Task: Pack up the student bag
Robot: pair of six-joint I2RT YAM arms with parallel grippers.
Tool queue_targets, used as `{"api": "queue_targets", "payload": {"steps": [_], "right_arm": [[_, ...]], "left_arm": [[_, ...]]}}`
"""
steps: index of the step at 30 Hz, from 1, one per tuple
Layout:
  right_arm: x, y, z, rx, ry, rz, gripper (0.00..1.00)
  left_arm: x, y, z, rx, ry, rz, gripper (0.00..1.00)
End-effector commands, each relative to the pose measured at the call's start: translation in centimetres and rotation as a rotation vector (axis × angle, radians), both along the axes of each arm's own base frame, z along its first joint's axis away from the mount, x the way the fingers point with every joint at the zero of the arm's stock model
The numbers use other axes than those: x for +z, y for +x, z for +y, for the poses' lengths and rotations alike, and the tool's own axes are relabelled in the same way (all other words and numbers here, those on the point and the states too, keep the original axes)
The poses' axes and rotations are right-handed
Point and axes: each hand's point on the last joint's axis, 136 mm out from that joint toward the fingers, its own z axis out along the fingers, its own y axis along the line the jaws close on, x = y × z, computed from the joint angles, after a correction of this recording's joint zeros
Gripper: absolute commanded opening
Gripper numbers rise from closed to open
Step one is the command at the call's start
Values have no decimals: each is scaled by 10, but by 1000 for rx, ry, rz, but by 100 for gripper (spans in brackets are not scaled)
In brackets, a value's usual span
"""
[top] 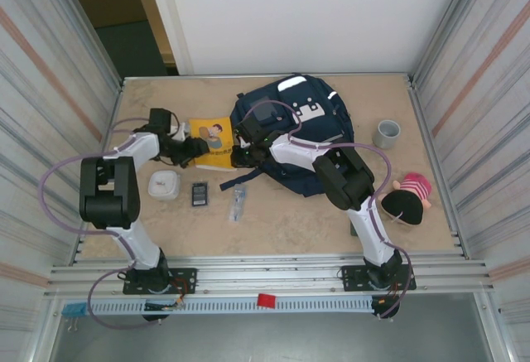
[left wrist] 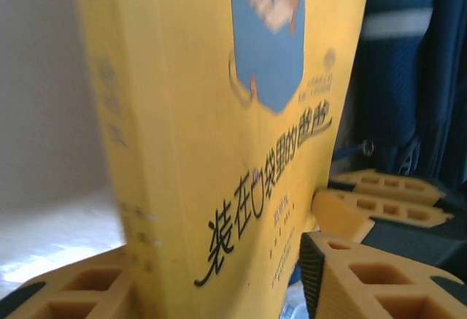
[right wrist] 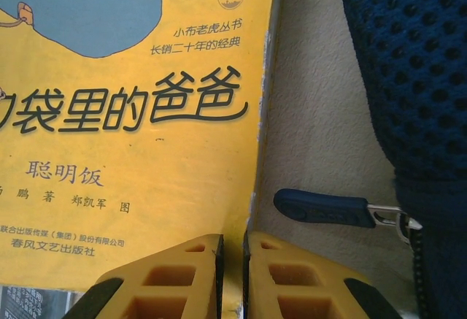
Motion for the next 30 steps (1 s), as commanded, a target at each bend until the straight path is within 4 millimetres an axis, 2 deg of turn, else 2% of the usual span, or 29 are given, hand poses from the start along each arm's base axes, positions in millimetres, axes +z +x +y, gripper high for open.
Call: {"api": "queue_targets", "payload": {"steps": [1,5,8,9,13,16,19,22,24,26,30], "right_arm": [[-18,-19,-1,13,-21,60,14],[-8,-17,-5,-4,2,48,16],[22,-12,-9,-22,50,5,26],[34,-11,-12,-31,70,-16,30],[107,-5,-27,-59,198,-122,48],[157,-9,-44,-71,303,-198,55],[195,-21,-66,-95,422,-248,60],[221,-36,-87,-136,549,-283,65],[233,-49,-97,-172,644,-290,73],[237,-59,-106,-235,708,-262,79],[239,-83,-110,-294,829,-226,88]], "left_arm": [[7,-9,-35,-45,-132,19,46],[14,-3,-25,15,-75,-6,11],[34,0,-16,59,-30,-70,0],[45,0,-13,72,-23,-98,0],[101,-3,-14,96,-51,-242,0],[141,-14,-29,52,-122,-373,0],[174,-26,-43,35,-236,-496,0],[196,-38,-60,43,-349,-590,0],[207,-46,-72,55,-402,-639,0],[217,-53,-85,73,-464,-678,0],[228,-63,-109,140,-587,-697,0]]}}
